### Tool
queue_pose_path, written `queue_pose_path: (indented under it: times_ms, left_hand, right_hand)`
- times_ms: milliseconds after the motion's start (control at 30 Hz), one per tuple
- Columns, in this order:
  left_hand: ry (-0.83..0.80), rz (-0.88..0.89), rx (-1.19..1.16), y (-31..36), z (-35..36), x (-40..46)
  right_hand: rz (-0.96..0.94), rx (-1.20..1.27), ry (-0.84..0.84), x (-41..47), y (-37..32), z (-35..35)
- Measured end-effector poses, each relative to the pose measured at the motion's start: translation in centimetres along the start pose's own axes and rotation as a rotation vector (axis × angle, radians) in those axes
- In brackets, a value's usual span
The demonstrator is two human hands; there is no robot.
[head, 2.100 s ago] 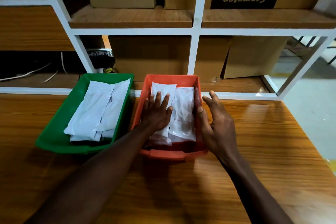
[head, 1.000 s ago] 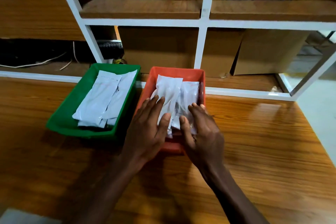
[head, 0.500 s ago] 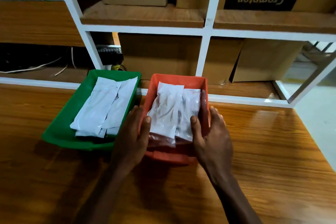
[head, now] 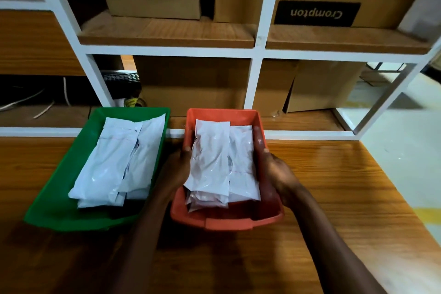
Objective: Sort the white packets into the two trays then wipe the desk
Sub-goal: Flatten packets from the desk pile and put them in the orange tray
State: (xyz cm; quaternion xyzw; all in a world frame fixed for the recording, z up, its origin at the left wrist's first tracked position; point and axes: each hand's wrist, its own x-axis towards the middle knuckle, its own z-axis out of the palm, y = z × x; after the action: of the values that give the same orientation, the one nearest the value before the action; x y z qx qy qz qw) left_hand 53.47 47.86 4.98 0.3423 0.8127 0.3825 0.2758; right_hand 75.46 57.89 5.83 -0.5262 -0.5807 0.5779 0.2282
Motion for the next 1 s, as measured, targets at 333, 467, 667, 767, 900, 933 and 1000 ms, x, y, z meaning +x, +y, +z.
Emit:
queue_pose_path:
  times_ms: [333, 467, 667, 767, 900, 933, 1000]
  left_hand:
    - [0.077, 0.125, -0.209, 8.4, 11.0, -2.7]
    - [0.014, 0.046, -0.244, 11.8, 19.7, -4.0]
    - [-0.127, 0.030, -0.271, 18.3, 30.5, -7.4]
    - [-0.145, 0.046, -0.263, 20.2, 33.1, -8.0]
    - [-0.140, 0.047, -0.247, 20.9, 35.0, -7.4]
    - [-0.129, 0.050, -0.241, 20.8, 35.1, -7.3]
    - [-0.107, 0.051, -0.231, 20.6, 35.3, -7.1]
  right_hand:
    - [-0.041, -0.016, 0.100, 0.4, 1.9, -14.0]
    - [-0.008, -0.066, 0.082, 1.0, 4.1, -23.7]
    - [0.114, -0.130, 0.144, -0.6, 4.6, -35.4]
    - [0.088, -0.045, 0.156, -0.7, 5.5, -38.4]
    - [0.080, 0.056, 0.107, 0.0, 6.7, -40.8]
    - [0.074, 0.059, 0.097, 0.2, 6.9, -40.9]
    - [0.069, 0.052, 0.078, 0.9, 7.3, -41.2]
